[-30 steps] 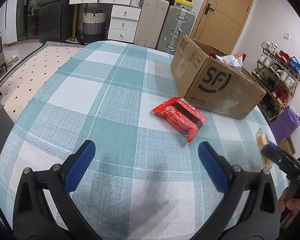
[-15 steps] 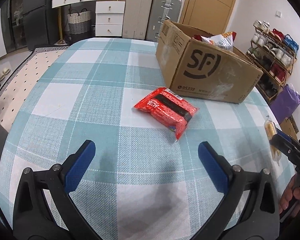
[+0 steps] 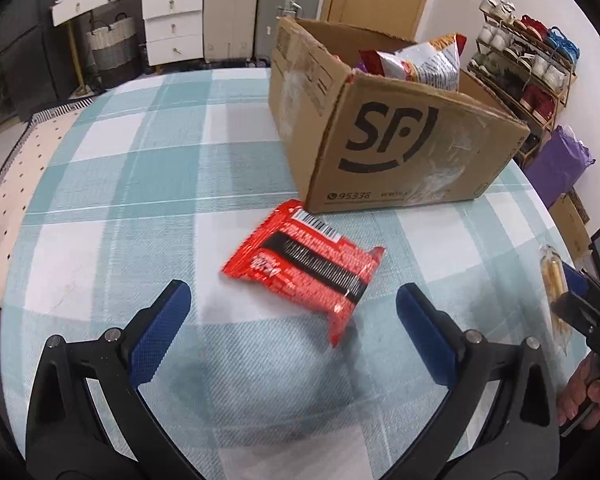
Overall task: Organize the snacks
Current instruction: 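Grasp the red pack with black stripe using the left tool, then lift both held packs and carry them over the cardboard box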
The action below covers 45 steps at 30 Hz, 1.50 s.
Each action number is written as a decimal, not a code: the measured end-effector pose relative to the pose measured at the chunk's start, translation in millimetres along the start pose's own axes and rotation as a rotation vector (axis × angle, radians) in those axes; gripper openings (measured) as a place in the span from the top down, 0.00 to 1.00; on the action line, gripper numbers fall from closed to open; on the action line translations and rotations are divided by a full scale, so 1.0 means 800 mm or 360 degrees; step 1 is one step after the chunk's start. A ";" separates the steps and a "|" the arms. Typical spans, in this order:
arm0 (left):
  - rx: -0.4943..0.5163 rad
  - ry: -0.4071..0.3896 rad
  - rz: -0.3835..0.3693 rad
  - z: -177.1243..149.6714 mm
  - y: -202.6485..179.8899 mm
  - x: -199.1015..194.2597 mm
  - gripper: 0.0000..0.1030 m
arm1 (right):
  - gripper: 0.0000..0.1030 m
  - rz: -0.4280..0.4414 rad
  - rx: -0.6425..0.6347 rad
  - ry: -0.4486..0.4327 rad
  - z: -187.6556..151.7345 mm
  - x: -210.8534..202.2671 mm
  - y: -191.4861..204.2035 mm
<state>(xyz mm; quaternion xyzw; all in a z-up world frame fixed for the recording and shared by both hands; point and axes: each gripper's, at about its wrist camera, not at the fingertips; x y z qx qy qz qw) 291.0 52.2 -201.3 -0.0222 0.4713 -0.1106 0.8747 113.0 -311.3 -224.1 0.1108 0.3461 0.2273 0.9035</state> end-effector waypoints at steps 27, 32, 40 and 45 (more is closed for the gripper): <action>0.0275 0.0076 -0.0013 -0.001 -0.030 0.006 0.60 | 0.41 0.0041 0.0013 -0.0058 -0.001 -0.007 -0.003; 0.0239 0.0005 -0.0035 -0.011 -0.030 -0.019 0.60 | 0.41 0.0025 0.0034 -0.0032 0.000 -0.004 -0.006; 0.0234 -0.0053 -0.0059 -0.038 -0.028 -0.058 0.60 | 0.41 -0.0091 -0.0129 0.0189 -0.008 0.025 0.018; 0.0159 -0.0087 -0.0086 -0.057 -0.020 -0.084 0.60 | 0.38 -0.0181 -0.0171 0.0320 -0.012 0.045 0.021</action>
Point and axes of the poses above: each gripper's, at about its wrist camera, not at the fingertips, and x roughly the way its jaws point, y to its left, z to its top, and after that the axes turned 1 degree about x, right-handed
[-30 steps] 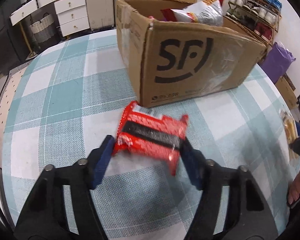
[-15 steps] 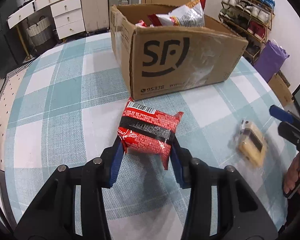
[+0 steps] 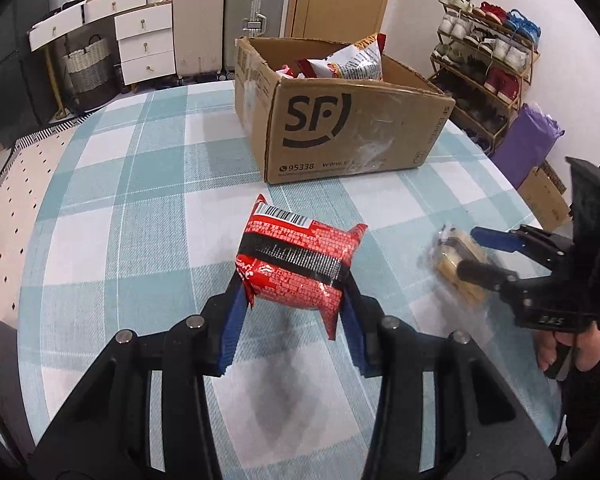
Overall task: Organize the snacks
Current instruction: 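Lift both held packs and carry them over the cardboard box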
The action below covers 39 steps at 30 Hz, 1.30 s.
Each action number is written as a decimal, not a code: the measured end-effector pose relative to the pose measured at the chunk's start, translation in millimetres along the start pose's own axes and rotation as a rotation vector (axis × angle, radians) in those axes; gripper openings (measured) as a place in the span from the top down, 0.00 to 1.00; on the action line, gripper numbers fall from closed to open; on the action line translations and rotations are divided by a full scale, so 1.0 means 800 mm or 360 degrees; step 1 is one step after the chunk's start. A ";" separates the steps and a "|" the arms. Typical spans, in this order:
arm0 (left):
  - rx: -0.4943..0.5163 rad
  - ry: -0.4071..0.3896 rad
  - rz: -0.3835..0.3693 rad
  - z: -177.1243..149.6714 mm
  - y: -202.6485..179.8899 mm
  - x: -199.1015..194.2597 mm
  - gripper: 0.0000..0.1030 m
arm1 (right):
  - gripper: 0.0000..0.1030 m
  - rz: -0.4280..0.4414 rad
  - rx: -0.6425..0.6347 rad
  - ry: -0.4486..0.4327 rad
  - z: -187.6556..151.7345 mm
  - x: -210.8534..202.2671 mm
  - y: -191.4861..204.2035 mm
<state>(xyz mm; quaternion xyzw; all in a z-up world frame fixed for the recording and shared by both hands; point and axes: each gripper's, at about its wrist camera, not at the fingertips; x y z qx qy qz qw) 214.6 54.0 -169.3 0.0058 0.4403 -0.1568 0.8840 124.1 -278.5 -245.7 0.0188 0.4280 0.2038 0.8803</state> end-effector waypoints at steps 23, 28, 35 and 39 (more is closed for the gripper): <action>-0.0113 -0.0170 0.0012 -0.040 0.008 -0.090 0.60 | 0.44 0.0132 -0.0057 -0.0106 0.013 -0.052 0.035; -0.0049 -0.0239 0.0004 -0.020 -0.016 -0.123 0.60 | 0.44 0.0299 -0.0053 -0.0230 0.040 -0.107 0.053; 0.0035 -0.0321 0.0024 0.026 -0.045 -0.171 0.60 | 0.44 0.0595 0.0043 -0.0344 0.081 -0.168 0.054; 0.0078 -0.0349 0.0009 0.056 -0.060 -0.190 0.60 | 0.44 0.0705 0.0066 -0.0384 0.107 -0.194 0.048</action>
Point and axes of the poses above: each gripper's, at about its wrist camera, not at the fingertips, and x roughly the way its jaws point, y to its left, z to its top, and after that the axes turned 1 degree about x, right-handed
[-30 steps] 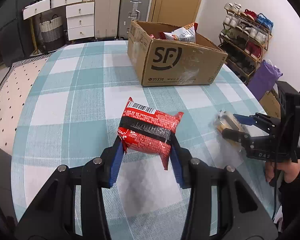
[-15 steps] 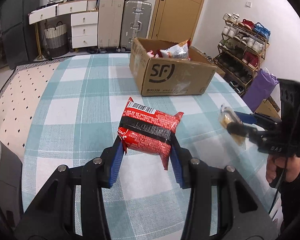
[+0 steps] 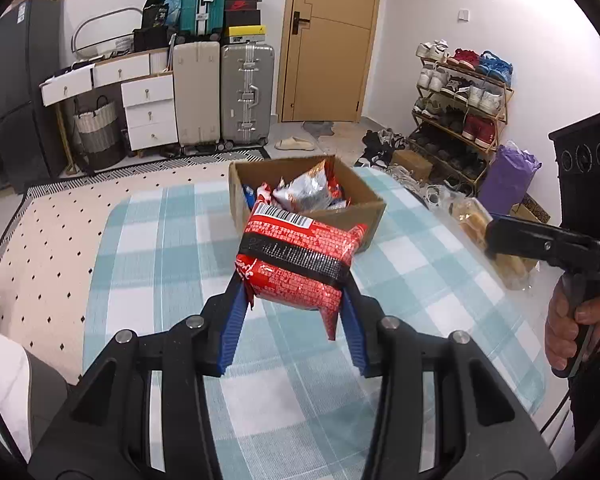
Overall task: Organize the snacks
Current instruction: 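Lift both held packs and carry them over the cardboard box, then open both tools to drop the packs into the box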
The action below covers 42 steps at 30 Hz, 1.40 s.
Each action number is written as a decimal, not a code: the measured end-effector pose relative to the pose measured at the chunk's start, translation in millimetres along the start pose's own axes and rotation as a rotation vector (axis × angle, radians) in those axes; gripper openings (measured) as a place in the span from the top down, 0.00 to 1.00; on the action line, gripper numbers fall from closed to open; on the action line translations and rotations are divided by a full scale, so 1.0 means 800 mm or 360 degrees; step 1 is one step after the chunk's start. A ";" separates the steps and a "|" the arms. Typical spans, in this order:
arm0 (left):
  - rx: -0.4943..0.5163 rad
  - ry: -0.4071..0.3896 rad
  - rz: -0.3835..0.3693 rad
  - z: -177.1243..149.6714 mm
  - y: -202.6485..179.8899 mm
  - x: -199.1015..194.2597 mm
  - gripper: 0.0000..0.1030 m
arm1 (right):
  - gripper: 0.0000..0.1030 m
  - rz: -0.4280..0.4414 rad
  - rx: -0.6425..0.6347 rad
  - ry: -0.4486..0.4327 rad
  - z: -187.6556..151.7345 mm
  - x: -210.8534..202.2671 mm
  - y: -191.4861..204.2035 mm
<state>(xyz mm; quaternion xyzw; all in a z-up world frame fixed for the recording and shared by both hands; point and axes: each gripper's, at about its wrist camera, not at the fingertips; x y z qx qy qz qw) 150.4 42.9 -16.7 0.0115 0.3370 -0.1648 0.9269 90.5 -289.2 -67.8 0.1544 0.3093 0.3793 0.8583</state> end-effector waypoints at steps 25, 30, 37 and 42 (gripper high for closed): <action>0.0161 0.0147 0.0022 0.278 -0.019 0.176 0.60 | 0.44 -0.0293 -0.0142 0.0038 0.242 0.062 -0.092; 0.0172 0.0281 0.0005 0.265 -0.015 0.253 0.60 | 0.44 -0.0370 -0.0089 0.0139 0.237 0.124 -0.148; 0.0114 0.0453 -0.0033 0.231 0.020 0.336 0.60 | 0.44 -0.0446 -0.0008 0.0294 0.211 0.186 -0.211; 0.0117 0.0515 -0.0065 0.209 0.032 0.363 0.60 | 0.44 -0.0479 0.0009 0.0366 0.196 0.209 -0.232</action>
Point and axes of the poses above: each gripper's, at about its wrist camera, not at the fingertips, and x roughly the way its jaws point, y to its left, z to its top, and after that the axes turned 1 degree about x, right-handed
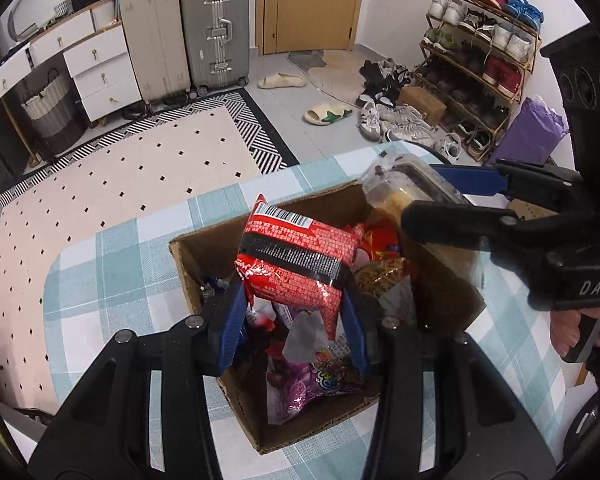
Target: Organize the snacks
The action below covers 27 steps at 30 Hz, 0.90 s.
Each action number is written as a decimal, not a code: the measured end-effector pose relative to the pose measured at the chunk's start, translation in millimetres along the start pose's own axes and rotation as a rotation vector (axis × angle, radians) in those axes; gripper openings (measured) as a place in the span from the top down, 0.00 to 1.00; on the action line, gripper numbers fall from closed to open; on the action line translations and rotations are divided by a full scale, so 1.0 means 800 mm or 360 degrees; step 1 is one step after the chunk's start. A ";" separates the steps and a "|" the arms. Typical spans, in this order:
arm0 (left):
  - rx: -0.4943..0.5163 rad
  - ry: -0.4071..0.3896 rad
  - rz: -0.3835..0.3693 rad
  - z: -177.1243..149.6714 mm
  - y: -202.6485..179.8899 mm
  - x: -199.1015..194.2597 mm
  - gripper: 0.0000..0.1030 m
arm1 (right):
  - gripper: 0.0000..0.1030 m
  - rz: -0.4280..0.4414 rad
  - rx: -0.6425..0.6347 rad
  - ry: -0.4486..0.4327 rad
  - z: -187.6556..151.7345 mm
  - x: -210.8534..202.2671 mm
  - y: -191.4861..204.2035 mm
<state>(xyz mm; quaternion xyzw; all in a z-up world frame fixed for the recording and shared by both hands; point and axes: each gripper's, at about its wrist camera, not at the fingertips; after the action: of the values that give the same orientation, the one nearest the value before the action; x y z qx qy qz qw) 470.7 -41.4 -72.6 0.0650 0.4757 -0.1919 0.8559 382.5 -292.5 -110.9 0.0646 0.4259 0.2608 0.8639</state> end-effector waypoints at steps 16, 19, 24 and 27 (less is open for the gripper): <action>-0.0048 -0.0012 0.0056 -0.015 0.009 -0.016 0.24 | 0.31 -0.0012 0.0053 -0.0068 -0.022 -0.016 -0.011; -0.0078 -0.0039 0.0050 -0.026 0.010 -0.042 0.23 | 0.26 0.0007 0.0055 -0.0141 -0.032 -0.046 -0.003; -0.0111 -0.0111 0.0064 -0.055 0.006 -0.082 0.23 | 0.17 0.0002 0.0047 -0.0301 -0.062 -0.104 0.015; -0.0124 -0.0180 0.0064 -0.079 -0.002 -0.116 0.23 | 0.14 0.0019 0.0049 -0.0399 -0.093 -0.136 0.025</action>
<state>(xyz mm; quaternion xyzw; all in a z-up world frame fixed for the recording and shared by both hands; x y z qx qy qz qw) 376.1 0.1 -29.0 0.0303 0.4322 -0.1593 0.8871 262.9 -338.3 -74.4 0.1124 0.3182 0.2492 0.9077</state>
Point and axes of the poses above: each gripper's, at about its wrist camera, not at the fingertips, and x roughly the way its jaws point, y to its left, z to its top, and after that the axes turned 1 degree about x, right-handed
